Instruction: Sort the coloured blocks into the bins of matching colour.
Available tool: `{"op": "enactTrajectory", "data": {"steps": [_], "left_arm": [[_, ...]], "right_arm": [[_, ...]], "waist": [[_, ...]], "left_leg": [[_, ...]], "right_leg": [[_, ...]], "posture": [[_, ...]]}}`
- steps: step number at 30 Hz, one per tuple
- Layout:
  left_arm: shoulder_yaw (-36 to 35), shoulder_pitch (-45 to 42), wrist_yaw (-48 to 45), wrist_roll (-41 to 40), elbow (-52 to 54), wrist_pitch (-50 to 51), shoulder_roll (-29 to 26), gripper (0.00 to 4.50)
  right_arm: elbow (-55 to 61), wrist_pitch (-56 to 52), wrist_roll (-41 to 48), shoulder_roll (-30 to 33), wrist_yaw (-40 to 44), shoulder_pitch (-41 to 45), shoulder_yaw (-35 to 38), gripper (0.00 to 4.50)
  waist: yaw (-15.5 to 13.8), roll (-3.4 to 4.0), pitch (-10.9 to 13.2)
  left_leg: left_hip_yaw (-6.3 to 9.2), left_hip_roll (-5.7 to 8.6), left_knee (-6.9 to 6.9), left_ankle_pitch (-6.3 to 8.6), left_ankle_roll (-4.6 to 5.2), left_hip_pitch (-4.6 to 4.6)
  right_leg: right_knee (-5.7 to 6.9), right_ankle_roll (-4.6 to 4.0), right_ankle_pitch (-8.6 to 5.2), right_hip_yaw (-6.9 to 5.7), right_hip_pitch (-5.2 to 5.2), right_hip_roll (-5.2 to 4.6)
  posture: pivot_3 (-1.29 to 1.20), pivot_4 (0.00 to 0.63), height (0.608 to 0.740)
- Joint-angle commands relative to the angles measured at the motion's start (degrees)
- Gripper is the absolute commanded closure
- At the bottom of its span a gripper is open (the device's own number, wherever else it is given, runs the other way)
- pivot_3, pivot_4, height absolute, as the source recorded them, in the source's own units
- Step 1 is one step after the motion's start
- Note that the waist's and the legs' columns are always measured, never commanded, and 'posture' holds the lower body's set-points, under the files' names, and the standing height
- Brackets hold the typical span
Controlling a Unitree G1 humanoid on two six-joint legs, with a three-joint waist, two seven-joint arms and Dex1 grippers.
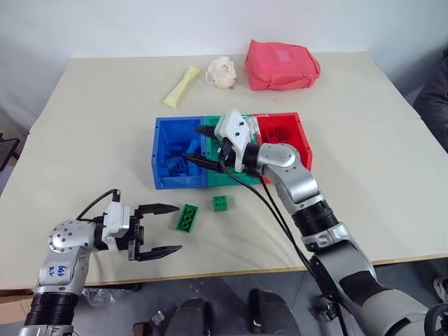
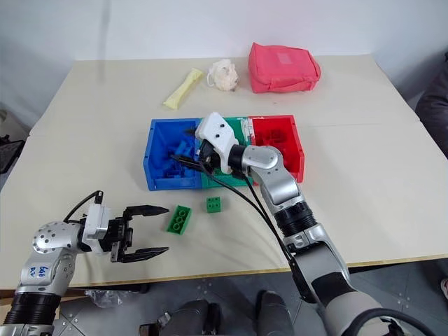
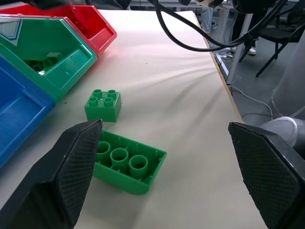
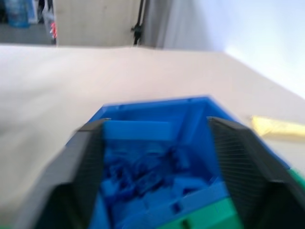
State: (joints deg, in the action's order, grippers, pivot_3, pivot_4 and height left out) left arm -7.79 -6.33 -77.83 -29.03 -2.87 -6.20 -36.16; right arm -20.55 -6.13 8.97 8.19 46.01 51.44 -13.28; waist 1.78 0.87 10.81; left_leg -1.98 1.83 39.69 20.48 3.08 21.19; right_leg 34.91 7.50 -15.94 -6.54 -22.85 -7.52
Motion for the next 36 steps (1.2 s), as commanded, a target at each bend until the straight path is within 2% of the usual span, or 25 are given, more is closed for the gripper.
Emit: {"op": "enactTrajectory", "data": {"steps": [1,14,22,26,30,36], "left_arm": [[-0.35,-0.53,0.15,-0.33,0.37,-0.75,-0.07,0.0],[0.42,-2.92,0.26,0.27,-1.64,-1.39,0.62,0.0],[-0.91,-2.41,1.88,0.63,-2.32,-1.46,-0.24,0.0],[-3.88,-0.84,7.11,1.74,-1.48,1.08,-2.28,0.0],[-7.16,1.26,13.31,0.52,2.64,6.04,-2.87,0.0],[-11.94,8.21,16.18,0.35,7.97,9.86,-5.46,0.0]], "right_arm": [[1.76,1.54,0.33,-0.79,-0.28,-0.16,0.99,0.02],[6.05,1.32,0.76,2.26,3.26,-2.57,1.18,0.02],[20.03,-6.13,6.18,11.39,11.85,-11.17,1.63,0.02],[25.3,-6.66,9.62,18.44,17.06,-17.05,4.05,0.02],[26.96,-6.65,12.03,22.72,19.97,-20.37,6.19,0.02],[25.77,-5.57,14.6,28.27,24.87,-23.96,9.9,0.02]], "waist": [[0.01,0.0,0.0],[0.04,0.01,0.01],[-0.19,0.0,0.01],[-0.24,0.0,0.01],[-0.29,-0.01,0.01],[-0.31,-0.01,0.01]], "left_leg": [[0.0,0.02,0.0,0.0,0.0,0.01],[-0.03,0.01,-0.01,0.0,0.0,0.0],[-0.02,0.05,0.0,0.0,0.01,0.04],[-0.03,0.0,-0.01,0.0,0.01,0.04],[-0.06,0.01,0.0,0.01,0.01,0.03],[-0.05,-0.04,-0.05,0.02,-0.01,0.04]], "right_leg": [[-0.01,0.0,0.0,0.01,0.0,-0.01],[-0.01,0.0,0.0,0.02,-0.02,0.0],[-0.08,0.0,0.0,0.03,0.0,-0.05],[-0.13,0.0,0.0,0.03,0.0,-0.04],[-0.18,0.0,0.0,0.06,0.03,-0.08],[-0.28,0.0,0.0,0.35,0.04,-0.15]], "posture": [[0.0,0.15,0.74],[0.0,0.15,0.74],[0.0,0.15,0.74],[0.0,0.15,0.74],[0.0,0.15,0.74],[0.0,0.15,0.74]]}}
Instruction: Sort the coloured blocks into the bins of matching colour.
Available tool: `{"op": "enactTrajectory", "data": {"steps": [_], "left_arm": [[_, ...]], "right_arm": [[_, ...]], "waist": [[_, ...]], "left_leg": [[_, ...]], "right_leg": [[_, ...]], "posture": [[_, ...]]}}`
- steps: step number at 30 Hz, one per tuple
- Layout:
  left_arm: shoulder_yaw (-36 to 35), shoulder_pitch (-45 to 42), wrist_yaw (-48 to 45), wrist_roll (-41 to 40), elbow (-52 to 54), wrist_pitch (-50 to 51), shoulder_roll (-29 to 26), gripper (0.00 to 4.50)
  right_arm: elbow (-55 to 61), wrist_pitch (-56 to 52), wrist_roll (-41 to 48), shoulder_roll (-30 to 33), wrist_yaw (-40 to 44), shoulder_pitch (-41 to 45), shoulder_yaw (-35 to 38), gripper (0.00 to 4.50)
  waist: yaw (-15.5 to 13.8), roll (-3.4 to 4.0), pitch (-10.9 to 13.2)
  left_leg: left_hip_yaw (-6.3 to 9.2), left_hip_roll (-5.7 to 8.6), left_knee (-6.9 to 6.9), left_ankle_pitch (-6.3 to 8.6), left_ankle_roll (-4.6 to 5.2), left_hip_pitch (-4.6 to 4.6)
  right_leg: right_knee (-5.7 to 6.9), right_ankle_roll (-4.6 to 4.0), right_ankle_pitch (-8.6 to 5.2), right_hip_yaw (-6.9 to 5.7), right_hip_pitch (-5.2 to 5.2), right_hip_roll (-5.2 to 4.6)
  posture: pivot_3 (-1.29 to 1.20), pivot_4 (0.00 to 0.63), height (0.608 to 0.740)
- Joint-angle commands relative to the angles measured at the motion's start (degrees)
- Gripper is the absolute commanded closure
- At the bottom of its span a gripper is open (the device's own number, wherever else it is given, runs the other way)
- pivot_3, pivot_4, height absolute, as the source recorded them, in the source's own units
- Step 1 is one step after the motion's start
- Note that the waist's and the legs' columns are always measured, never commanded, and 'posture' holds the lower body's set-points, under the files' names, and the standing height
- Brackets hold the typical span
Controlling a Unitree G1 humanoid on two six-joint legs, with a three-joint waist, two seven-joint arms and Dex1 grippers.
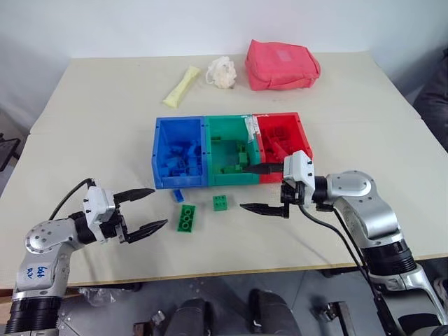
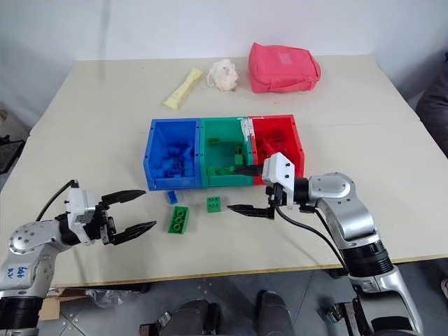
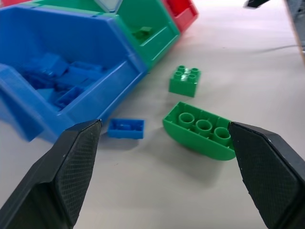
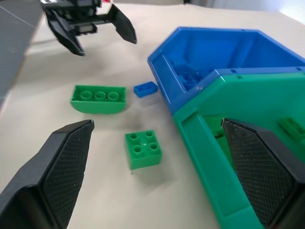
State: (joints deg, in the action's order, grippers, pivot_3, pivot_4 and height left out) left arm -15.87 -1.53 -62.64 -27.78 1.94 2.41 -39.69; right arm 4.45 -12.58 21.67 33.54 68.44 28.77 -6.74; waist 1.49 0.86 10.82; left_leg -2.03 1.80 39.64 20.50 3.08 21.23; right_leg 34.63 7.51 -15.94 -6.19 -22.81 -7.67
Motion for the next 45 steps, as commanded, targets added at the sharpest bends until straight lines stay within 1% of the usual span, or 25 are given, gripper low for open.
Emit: {"op": "enactTrajectory", "data": {"steps": [1,6,8,11,16,20,26,29,33,36,39,42,45], "left_arm": [[-4.48,4.22,1.2,-1.03,3.43,1.54,-2.25,0.0],[-7.97,8.94,1.7,-1.6,5.81,3.19,-3.52,0.0],[-10.55,12.34,1.68,-2.16,7.59,3.55,-3.68,0.0],[-12.96,15.74,1.73,-2.65,9.31,4.44,-3.99,0.0],[-14.61,18.99,2.69,-2.98,12.8,5.85,-3.54,0.0],[-13.7,21.1,5.55,-3.31,17.8,8.45,-2.07,0.0],[-8.61,23.15,14.69,-3.66,29.81,18.7,0.16,0.0],[-5.25,22.28,17.55,-3.65,34.11,23.62,-0.51,0.0],[-1.69,19.38,24.36,-3.36,39.14,27.46,2.28,0.0],[2.17,16.47,30.5,-2.08,41.44,32.14,4.26,0.0],[7.62,12.49,35.98,-0.06,41.86,35.96,6.64,0.0],[11.05,10.1,38.84,1.0,42.11,38.49,8.2,0.0],[12.64,8.57,40.24,1.51,42.34,40.35,8.36,0.0]], "right_arm": [[0.33,0.93,2.09,3.53,2.89,-1.42,3.75,0.02],[-1.3,1.04,3.67,6.64,6.6,-3.0,5.77,0.02],[-2.58,1.93,4.03,8.24,8.53,-4.02,6.89,0.02],[-4.17,2.89,4.6,9.12,10.87,-4.58,7.61,0.02],[-7.15,3.96,3.63,8.72,11.77,-2.97,6.98,0.02],[-8.09,4.28,3.79,8.62,12.35,-2.24,6.88,0.02],[-8.16,4.9,4.94,8.84,14.44,-2.89,7.34,0.02],[-7.89,4.86,5.47,8.86,14.87,-3.06,7.61,0.02],[-7.4,4.67,5.96,9.24,15.26,-3.39,7.93,0.02],[-7.19,4.55,6.01,9.36,15.37,-3.47,7.97,0.02],[-6.86,4.27,6.14,9.33,15.14,-3.27,7.95,0.02],[-6.53,4.1,6.14,9.65,15.03,-3.18,8.08,0.02],[-6.32,4.05,6.18,9.95,14.86,-3.23,8.47,0.02]], "waist": [[-0.02,0.0,0.01],[-0.19,0.0,0.01],[-0.22,0.0,0.01],[-0.15,0.0,0.01],[-0.24,0.0,0.01],[-0.24,0.01,0.01],[-0.42,0.01,0.01],[-0.83,0.01,0.01],[-1.48,0.01,0.01],[-1.67,0.01,0.01],[-1.67,0.02,0.01],[-1.64,0.02,0.01],[-1.63,0.02,0.01]], "left_leg": [[0.0,0.01,-0.02,0.0,0.0,0.0],[0.01,-0.08,-0.02,0.02,-0.02,-0.02],[0.02,-0.1,-0.03,0.02,-0.04,-0.02],[0.02,-0.15,-0.06,0.04,-0.06,-0.01],[0.0,-0.21,-0.05,0.05,-0.08,-0.02],[0.01,-0.21,-0.08,0.06,-0.1,-0.01],[0.02,-0.21,-0.08,0.06,-0.11,-0.01],[0.01,-0.22,-0.06,0.06,-0.11,-0.03],[-0.01,-0.23,-0.04,0.06,-0.11,-0.03],[0.02,-0.21,0.01,0.06,-0.11,-0.02],[0.01,-0.21,0.04,0.06,-0.1,-0.03],[-0.01,-0.22,0.07,0.06,-0.1,-0.03],[-0.01,-0.24,0.07,0.06,-0.11,-0.02]], "right_leg": [[-0.02,0.0,0.0,0.04,0.0,-0.01],[-0.35,0.0,0.0,0.06,0.19,-0.12],[-0.47,0.0,0.0,0.05,0.23,-0.14],[-0.56,0.0,0.0,0.04,0.24,-0.16],[-0.62,0.0,0.0,0.04,0.27,-0.14],[-0.67,0.0,0.0,0.06,0.27,-0.17],[-0.7,0.0,0.0,0.06,0.31,-0.18],[-0.68,0.0,0.0,0.07,0.31,-0.17],[-0.68,0.0,0.0,0.1,0.31,-0.15],[-0.67,0.0,0.0,0.1,0.35,-0.15],[-0.65,0.0,0.0,0.1,0.36,-0.1],[-0.59,0.0,0.0,0.11,0.35,-0.02],[-0.61,0.0,0.0,0.1,0.34,0.01]], "posture": [[0.0,0.15,0.74],[0.0,0.15,0.74],[0.0,0.15,0.74],[0.0,0.15,0.74],[0.0,0.15,0.74],[0.0,0.15,0.74],[0.0,0.15,0.74],[0.0,0.15,0.74],[0.0,0.15,0.74],[0.0,0.15,0.74],[0.0,0.15,0.74],[0.0,0.15,0.74],[0.0,0.15,0.74]]}}
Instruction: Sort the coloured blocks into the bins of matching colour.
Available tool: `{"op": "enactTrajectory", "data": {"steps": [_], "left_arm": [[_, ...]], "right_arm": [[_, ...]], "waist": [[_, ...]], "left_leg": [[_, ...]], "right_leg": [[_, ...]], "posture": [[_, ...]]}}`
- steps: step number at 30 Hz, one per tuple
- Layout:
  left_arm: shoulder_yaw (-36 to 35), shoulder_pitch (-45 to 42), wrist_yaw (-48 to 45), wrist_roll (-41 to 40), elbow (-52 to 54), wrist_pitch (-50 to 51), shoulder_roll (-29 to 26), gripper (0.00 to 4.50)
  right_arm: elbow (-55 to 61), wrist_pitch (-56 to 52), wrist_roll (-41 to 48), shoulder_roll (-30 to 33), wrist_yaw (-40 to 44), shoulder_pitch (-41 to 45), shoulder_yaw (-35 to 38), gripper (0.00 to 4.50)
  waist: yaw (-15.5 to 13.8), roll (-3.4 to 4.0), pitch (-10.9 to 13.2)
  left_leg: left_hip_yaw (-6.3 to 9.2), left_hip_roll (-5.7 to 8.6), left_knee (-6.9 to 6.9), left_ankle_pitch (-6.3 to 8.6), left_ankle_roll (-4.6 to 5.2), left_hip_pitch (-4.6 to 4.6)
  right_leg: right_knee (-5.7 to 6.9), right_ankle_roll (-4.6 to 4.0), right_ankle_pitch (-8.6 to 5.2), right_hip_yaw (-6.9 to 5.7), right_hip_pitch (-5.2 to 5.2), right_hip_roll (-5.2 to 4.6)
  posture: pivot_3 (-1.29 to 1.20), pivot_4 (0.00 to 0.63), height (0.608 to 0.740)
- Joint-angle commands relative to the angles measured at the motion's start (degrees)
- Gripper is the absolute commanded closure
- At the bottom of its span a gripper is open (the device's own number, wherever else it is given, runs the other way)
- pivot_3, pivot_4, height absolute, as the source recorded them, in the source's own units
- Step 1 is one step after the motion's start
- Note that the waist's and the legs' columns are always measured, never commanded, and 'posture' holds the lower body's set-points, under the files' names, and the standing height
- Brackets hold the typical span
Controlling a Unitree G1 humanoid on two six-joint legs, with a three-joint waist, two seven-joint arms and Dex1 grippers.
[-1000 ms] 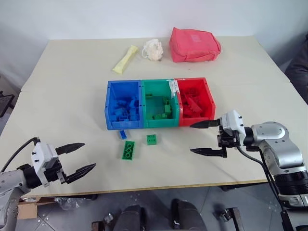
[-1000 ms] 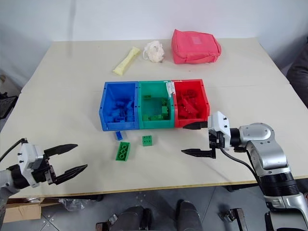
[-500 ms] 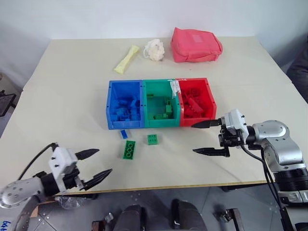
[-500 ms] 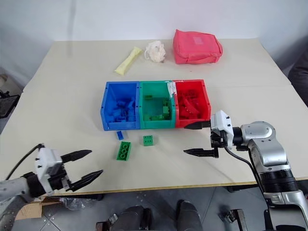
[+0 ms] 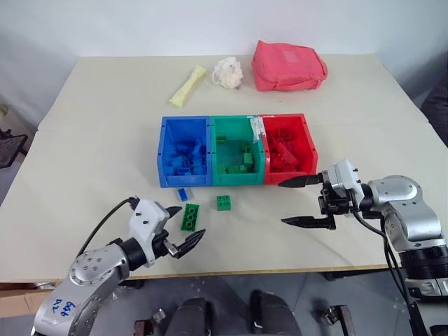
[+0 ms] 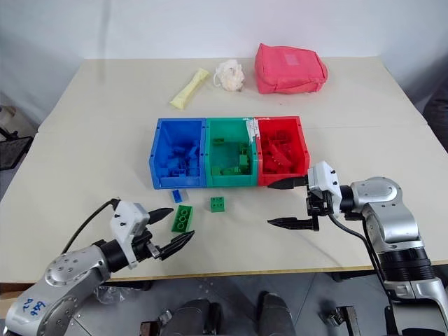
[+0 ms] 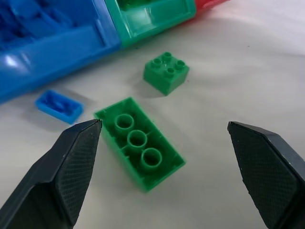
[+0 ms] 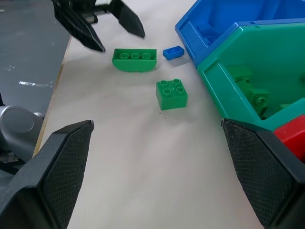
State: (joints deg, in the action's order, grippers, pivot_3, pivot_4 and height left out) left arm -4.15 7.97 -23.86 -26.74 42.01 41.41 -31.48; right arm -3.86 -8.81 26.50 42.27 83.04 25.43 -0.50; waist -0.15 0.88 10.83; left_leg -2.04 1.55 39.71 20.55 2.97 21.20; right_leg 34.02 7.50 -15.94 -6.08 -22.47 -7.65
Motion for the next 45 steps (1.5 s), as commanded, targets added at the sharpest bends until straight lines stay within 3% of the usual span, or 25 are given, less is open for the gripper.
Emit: {"op": "enactTrajectory", "data": {"steps": [1,12,24,45], "left_arm": [[1.53,-1.64,1.71,0.86,2.21,1.83,-0.13,0.0],[8.07,-12.54,1.91,2.33,-2.66,3.24,1.73,0.0],[20.78,-27.61,-1.5,10.43,-17.53,0.78,5.39,0.0],[24.39,-32.71,-4.89,18.91,-23.53,0.63,4.8,0.0]], "right_arm": [[2.05,0.35,1.25,1.29,0.13,0.02,2.31,0.02],[4.42,-0.42,1.07,1.27,-2.22,-1.75,3.09,0.02],[7.98,-0.93,2.52,1.5,-5.94,-6.53,6.56,0.02],[14.14,-1.71,3.07,1.59,-11.8,-13.57,9.35,0.02]], "waist": [[0.0,0.0,0.0],[-1.26,0.0,0.0],[-1.44,0.0,0.0],[-1.54,0.0,0.0]], "left_leg": [[0.0,-0.01,0.0,0.0,0.0,0.0],[-0.02,0.02,0.2,0.0,0.0,0.02],[-0.03,0.13,0.24,-0.02,0.05,0.04],[-0.03,0.17,0.27,-0.05,0.1,0.06]], "right_leg": [[0.0,0.0,0.0,0.0,0.0,0.0],[0.01,0.0,0.0,0.0,0.06,0.06],[0.13,0.02,0.01,-0.06,0.04,0.18],[0.15,0.06,0.03,-0.05,0.05,0.16]], "posture": [[0.0,0.15,0.74],[0.0,0.15,0.74],[0.0,0.15,0.74],[0.0,0.15,0.74]]}}
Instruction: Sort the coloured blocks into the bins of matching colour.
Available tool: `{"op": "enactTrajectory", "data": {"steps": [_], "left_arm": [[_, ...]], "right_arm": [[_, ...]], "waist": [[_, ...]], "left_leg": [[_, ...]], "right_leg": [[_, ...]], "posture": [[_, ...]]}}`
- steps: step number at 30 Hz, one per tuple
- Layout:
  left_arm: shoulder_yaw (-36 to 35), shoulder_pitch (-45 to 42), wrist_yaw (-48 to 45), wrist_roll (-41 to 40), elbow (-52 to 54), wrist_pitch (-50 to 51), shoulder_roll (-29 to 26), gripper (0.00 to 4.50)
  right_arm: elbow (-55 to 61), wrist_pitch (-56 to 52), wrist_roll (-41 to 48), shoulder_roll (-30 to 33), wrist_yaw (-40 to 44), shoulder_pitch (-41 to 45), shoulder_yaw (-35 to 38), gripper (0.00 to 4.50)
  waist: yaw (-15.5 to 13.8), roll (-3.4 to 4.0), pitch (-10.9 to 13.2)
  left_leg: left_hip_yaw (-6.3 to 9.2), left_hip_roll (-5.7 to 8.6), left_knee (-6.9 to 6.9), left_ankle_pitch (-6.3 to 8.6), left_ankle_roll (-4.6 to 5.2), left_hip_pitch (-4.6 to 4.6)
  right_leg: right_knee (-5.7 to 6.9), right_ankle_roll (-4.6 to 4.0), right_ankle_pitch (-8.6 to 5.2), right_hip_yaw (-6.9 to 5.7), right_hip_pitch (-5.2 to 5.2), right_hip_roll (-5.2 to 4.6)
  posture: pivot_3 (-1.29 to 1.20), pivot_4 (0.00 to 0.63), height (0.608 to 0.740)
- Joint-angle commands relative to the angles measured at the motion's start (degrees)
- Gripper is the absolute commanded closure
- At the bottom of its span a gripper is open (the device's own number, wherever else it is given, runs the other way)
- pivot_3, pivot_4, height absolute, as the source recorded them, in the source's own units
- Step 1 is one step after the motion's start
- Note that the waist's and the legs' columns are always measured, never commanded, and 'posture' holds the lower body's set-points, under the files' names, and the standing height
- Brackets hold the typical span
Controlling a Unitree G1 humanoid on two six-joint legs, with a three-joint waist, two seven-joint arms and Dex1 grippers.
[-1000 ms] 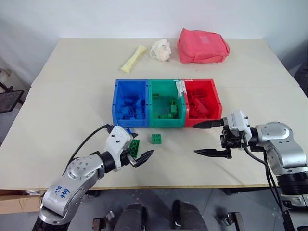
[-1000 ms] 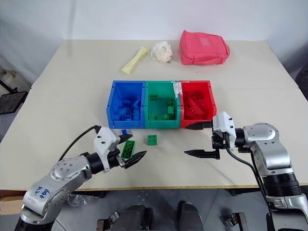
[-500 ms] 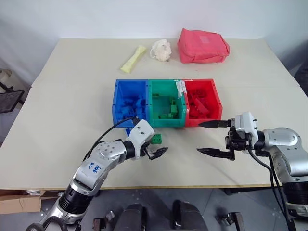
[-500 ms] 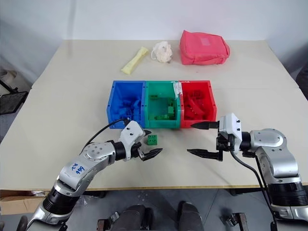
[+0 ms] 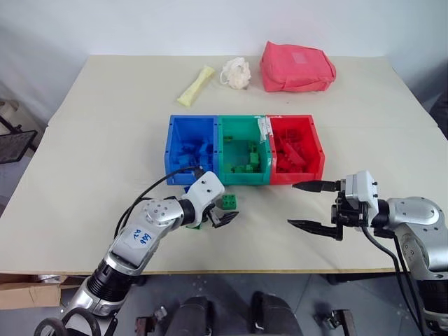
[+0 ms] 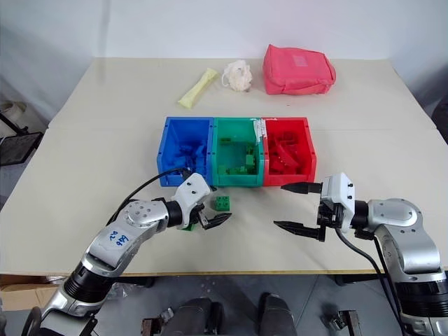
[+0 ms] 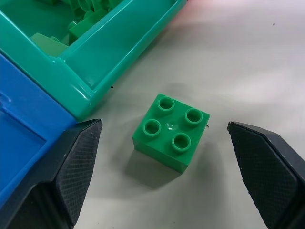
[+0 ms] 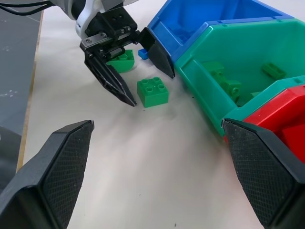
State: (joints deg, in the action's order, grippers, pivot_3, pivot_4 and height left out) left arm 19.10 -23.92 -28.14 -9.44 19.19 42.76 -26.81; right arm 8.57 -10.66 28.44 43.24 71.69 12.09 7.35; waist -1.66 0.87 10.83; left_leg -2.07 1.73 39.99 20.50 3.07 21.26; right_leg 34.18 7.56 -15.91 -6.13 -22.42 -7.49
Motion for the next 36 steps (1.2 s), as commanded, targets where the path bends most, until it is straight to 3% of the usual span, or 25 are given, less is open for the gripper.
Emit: {"op": "enactTrajectory", "data": {"steps": [1,4,5,7,13,14,21,27,36], "left_arm": [[1.57,-0.97,-0.91,2.03,-1.0,-0.73,0.12,0.0],[2.45,-1.6,-1.47,2.72,-1.66,-0.48,0.51,0.0],[2.68,-1.8,-1.4,3.06,-2.03,-0.55,0.79,0.19],[3.45,-2.36,-1.52,4.08,-3.06,-0.93,1.08,0.63],[3.92,-2.34,-2.71,4.98,-3.8,-1.97,1.97,2.51],[3.94,-2.27,-2.95,4.99,-3.81,-2.07,2.06,2.64],[2.07,-1.42,-4.25,3.08,-1.38,-2.02,3.02,2.64],[-4.04,-4.15,-5.34,-2.48,4.2,-0.85,5.8,2.64],[-6.8,-14.75,-2.81,-0.56,-7.49,-5.98,10.15,2.64]], "right_arm": [[1.75,0.11,1.15,0.64,-0.52,-0.25,1.5,0.02],[1.74,0.08,1.13,0.77,-0.61,-0.31,1.56,0.02],[1.71,0.09,1.12,0.82,-0.63,-0.35,1.58,0.0],[1.5,0.09,0.94,0.91,-0.73,-0.16,1.49,0.0],[1.6,-0.05,0.92,1.25,-1.01,-0.23,1.73,0.0],[1.58,-0.05,0.92,1.31,-1.04,-0.25,1.77,0.0],[1.84,-0.35,1.06,1.82,-1.29,-0.67,2.13,0.0],[2.33,-0.75,1.46,2.1,-2.17,-1.01,2.85,0.0],[3.71,-2.88,5.27,-0.42,-8.89,-0.24,7.31,0.0]], "waist": [[-0.02,0.0,0.0],[0.0,0.0,0.0],[0.01,0.0,0.0],[0.0,0.0,0.0],[0.0,0.0,0.0],[0.0,0.0,0.0],[0.01,0.0,0.0],[-0.04,-0.01,0.0],[-0.17,-0.01,0.01]], "left_leg": [[0.0,0.0,0.0,0.0,0.0,0.0],[-0.01,0.0,0.0,0.0,0.01,-0.01],[-0.01,0.0,0.0,0.0,0.01,-0.03],[-0.01,0.0,0.0,0.0,0.01,-0.02],[-0.01,0.0,0.01,-0.01,0.01,-0.03],[-0.01,0.0,0.01,-0.01,0.01,-0.04],[-0.01,0.0,0.01,-0.01,0.02,-0.03],[0.02,0.0,0.04,-0.01,0.02,0.02],[0.0,0.02,0.05,-0.02,0.03,0.01]], "right_leg": [[0.0,0.0,0.0,0.0,0.01,0.0],[0.0,0.0,0.0,-0.01,0.02,0.01],[0.01,0.0,0.0,-0.01,0.02,0.01],[0.02,0.0,0.0,-0.01,0.02,0.01],[0.03,0.0,0.0,-0.02,0.02,0.01],[0.03,0.0,0.0,-0.02,0.02,0.0],[0.03,0.0,0.0,-0.01,0.02,0.0],[0.02,0.0,0.0,0.0,0.0,-0.03],[0.1,0.01,0.0,-0.16,0.0,0.01]], "posture": [[0.0,0.15,0.74],[0.0,0.15,0.74],[0.0,0.15,0.74],[0.0,0.15,0.74],[0.0,0.15,0.74],[0.0,0.15,0.74],[0.0,0.15,0.74],[0.0,0.15,0.74],[0.0,0.15,0.74]]}}
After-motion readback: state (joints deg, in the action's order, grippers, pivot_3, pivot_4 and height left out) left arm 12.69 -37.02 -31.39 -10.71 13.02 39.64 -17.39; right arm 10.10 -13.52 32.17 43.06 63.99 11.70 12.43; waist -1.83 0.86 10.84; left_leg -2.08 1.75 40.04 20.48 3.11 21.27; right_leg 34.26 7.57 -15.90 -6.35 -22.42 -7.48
